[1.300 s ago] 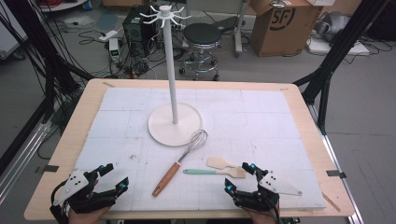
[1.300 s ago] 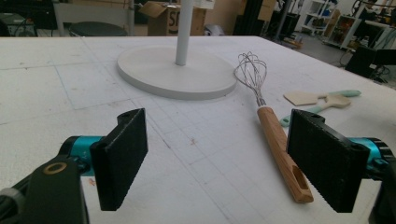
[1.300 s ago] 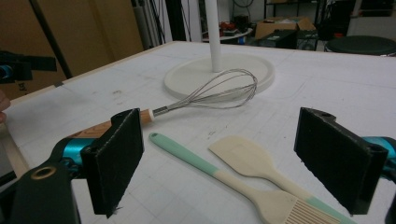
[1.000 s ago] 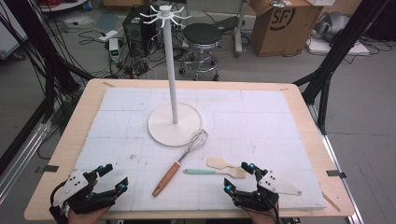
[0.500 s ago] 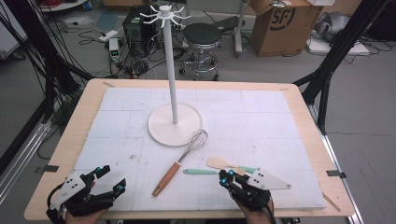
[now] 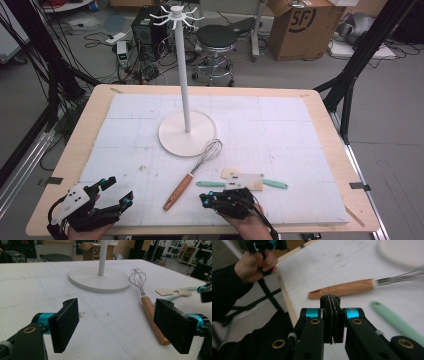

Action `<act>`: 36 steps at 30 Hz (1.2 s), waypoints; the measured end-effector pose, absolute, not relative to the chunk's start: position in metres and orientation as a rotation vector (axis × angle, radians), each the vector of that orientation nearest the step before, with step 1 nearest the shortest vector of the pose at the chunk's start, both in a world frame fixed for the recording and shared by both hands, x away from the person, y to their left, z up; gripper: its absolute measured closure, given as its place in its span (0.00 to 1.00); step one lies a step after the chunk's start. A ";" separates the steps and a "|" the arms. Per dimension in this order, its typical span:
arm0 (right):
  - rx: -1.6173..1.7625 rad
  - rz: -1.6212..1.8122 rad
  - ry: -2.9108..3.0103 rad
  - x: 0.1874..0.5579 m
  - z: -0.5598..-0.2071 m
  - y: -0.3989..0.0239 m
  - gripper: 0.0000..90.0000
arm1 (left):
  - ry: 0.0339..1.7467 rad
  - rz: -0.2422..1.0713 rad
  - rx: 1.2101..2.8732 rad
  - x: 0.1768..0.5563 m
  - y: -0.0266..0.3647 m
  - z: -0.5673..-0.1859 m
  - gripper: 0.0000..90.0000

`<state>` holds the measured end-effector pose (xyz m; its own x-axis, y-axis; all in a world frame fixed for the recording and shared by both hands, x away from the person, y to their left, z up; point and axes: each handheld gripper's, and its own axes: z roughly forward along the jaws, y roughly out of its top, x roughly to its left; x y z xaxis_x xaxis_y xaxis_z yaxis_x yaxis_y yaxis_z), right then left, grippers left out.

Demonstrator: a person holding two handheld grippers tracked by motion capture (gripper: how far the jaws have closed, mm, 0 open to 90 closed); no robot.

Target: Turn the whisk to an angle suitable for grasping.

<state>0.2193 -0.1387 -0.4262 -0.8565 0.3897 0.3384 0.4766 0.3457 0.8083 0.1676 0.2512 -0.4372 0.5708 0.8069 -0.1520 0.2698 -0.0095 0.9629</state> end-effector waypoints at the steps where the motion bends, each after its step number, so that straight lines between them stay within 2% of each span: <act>1: -0.799 -1.519 -2.490 0.222 -0.429 -0.131 0.99 | 0.937 0.545 1.571 0.167 0.251 -0.437 0.24; 11: -0.694 -1.295 -2.498 0.235 -0.457 -0.069 0.99 | 0.953 0.555 1.556 0.167 0.259 -0.437 0.24; 18: -0.658 -1.181 -2.588 0.239 -0.457 -0.052 1.00 | 0.962 0.548 1.539 0.166 0.260 -0.437 0.24; 36: -0.686 -1.184 -2.606 0.265 -0.457 -0.020 1.00 | 0.945 0.535 1.549 0.165 0.253 -0.436 0.24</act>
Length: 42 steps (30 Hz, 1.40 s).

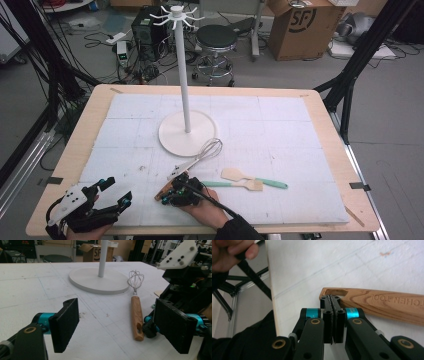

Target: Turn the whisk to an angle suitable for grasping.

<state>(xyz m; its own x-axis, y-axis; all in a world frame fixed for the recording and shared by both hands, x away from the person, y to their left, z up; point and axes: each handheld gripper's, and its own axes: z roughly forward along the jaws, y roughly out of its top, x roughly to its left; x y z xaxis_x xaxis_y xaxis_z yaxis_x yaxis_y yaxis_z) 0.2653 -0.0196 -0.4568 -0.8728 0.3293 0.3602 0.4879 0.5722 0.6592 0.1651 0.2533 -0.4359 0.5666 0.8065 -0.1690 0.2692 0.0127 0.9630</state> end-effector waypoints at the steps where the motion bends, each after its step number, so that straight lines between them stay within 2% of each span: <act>1: -0.696 -1.182 -2.605 0.267 -0.457 -0.018 1.00 | 0.946 0.535 1.549 0.165 0.253 -0.436 0.24; 20: -0.850 -1.216 -2.662 0.297 -0.455 0.011 1.00 | 0.950 0.540 1.545 0.161 0.255 -0.436 0.24; 30: -0.960 -1.251 -2.659 0.312 -0.454 0.012 1.00 | 0.942 0.537 1.554 0.160 0.252 -0.437 0.25; 35: -1.006 -1.270 -2.635 0.323 -0.449 0.004 1.00 | 0.945 0.533 1.551 0.161 0.252 -0.437 0.25; 42: -1.206 -1.351 -2.660 0.350 -0.433 -0.032 1.00 | 0.948 0.521 1.557 0.161 0.250 -0.439 0.25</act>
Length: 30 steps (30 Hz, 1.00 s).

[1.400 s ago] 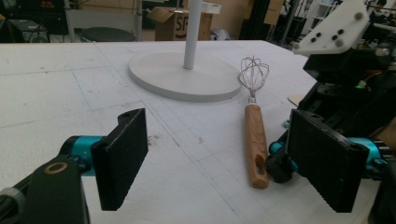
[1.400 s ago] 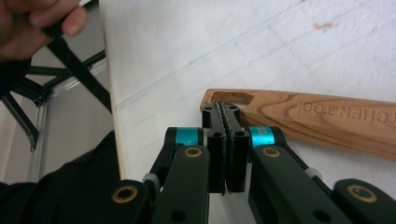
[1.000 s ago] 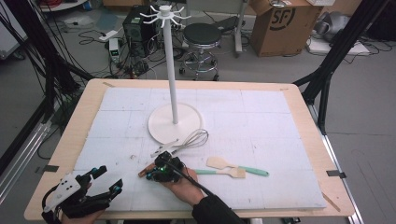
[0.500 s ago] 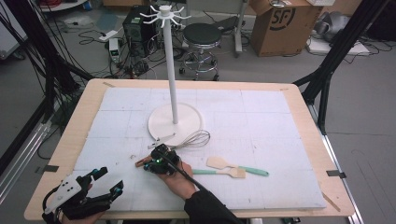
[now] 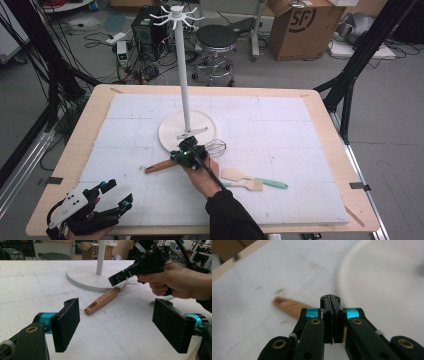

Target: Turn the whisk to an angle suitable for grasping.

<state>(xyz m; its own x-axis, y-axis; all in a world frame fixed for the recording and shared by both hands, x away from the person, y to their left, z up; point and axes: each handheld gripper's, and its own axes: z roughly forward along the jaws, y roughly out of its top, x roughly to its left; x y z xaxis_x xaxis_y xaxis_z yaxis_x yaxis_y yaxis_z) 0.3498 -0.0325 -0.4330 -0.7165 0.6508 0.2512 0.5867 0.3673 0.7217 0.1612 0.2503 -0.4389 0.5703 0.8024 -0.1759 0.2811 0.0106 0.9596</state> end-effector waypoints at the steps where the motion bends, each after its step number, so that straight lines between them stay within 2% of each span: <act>1: 1.184 1.266 2.522 0.355 -0.432 -0.038 1.00 | 0.945 0.521 1.558 0.161 0.250 -0.439 0.25; 11: 1.289 1.114 2.464 0.369 -0.436 -0.064 1.00 | 0.947 0.522 1.554 0.161 0.250 -0.439 0.25; 30: 1.207 1.021 2.504 0.333 -0.427 -0.067 0.99 | 0.937 0.528 1.551 0.159 0.248 -0.436 0.25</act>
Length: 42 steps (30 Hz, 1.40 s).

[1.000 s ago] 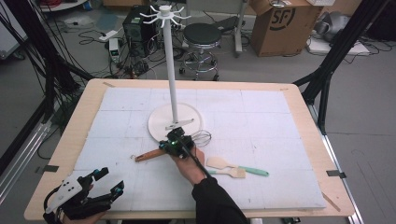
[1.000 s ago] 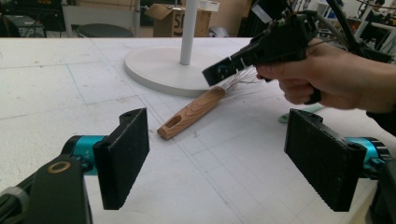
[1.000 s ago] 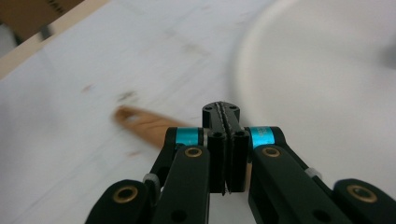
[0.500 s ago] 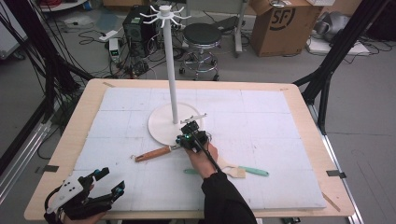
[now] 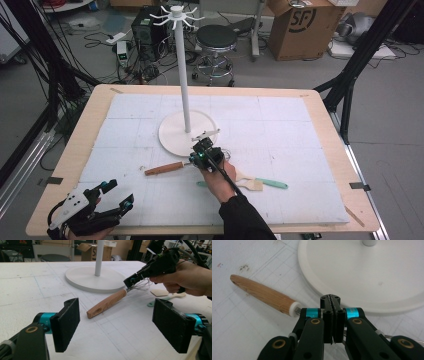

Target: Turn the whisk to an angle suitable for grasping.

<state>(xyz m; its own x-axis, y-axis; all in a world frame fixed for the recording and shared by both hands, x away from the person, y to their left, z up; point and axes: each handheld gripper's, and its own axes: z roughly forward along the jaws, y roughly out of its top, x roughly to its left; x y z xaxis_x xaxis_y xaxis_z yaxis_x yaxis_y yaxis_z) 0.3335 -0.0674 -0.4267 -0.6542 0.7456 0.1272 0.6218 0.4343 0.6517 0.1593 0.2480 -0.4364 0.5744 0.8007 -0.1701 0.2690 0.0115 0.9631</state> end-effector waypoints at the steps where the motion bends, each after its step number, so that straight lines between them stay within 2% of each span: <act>1: 1.211 1.024 2.504 0.331 -0.427 -0.069 1.00 | 0.937 0.528 1.551 0.159 0.248 -0.436 0.25; 9: 1.240 1.068 2.488 0.316 -0.431 -0.086 0.99 | 0.936 0.526 1.549 0.159 0.247 -0.436 0.25; 14: 1.183 1.128 2.474 0.304 -0.426 -0.082 0.99 | 0.932 0.526 1.558 0.160 0.245 -0.436 0.25; 21: 1.111 1.390 2.604 0.284 -0.429 -0.049 0.99 | 0.930 0.528 1.558 0.161 0.244 -0.436 0.25; 34: 1.082 1.468 2.703 0.279 -0.453 0.042 0.99 | 0.948 0.537 1.519 0.159 0.253 -0.434 0.26; 42: 1.138 1.410 2.670 0.285 -0.457 0.057 1.00 | 0.948 0.540 1.506 0.157 0.255 -0.433 0.26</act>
